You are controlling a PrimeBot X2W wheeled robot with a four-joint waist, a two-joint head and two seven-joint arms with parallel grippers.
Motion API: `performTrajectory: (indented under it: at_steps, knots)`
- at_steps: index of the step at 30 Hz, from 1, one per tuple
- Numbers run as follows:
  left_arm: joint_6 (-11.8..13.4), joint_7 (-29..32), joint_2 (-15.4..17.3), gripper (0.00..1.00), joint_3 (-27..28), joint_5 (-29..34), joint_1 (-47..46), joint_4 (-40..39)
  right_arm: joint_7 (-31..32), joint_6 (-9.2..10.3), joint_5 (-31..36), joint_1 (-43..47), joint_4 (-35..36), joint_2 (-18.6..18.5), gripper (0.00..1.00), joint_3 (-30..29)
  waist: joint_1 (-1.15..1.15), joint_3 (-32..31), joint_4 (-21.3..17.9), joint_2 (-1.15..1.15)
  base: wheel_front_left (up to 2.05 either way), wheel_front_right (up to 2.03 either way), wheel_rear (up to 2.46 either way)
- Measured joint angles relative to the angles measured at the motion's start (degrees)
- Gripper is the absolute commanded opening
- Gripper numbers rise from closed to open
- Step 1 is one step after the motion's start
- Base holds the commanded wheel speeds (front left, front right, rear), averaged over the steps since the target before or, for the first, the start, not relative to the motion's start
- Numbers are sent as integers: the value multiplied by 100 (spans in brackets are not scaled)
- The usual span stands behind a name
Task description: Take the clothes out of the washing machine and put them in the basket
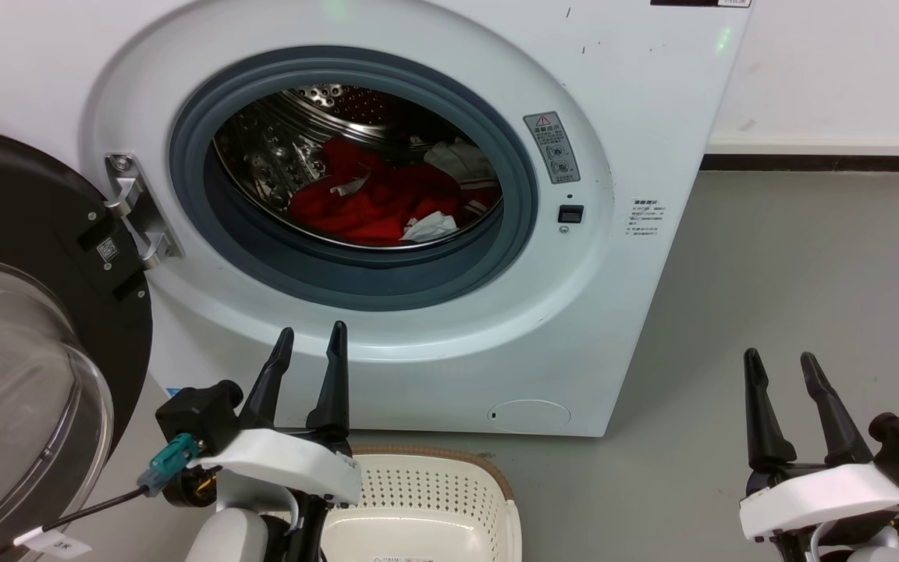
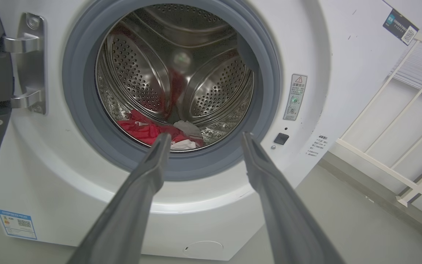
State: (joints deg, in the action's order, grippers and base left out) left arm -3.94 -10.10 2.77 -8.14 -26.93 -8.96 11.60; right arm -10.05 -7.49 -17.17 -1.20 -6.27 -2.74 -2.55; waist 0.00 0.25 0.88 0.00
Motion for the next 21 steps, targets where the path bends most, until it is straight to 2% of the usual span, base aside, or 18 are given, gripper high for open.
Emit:
performTrajectory:
  at_steps: [21]
  knots:
    - [144,-257,2,100,-169,1129,-16,38,-80,-1,1082,12,0,-1,100,-12,0,-1,45,0,0,0,0]
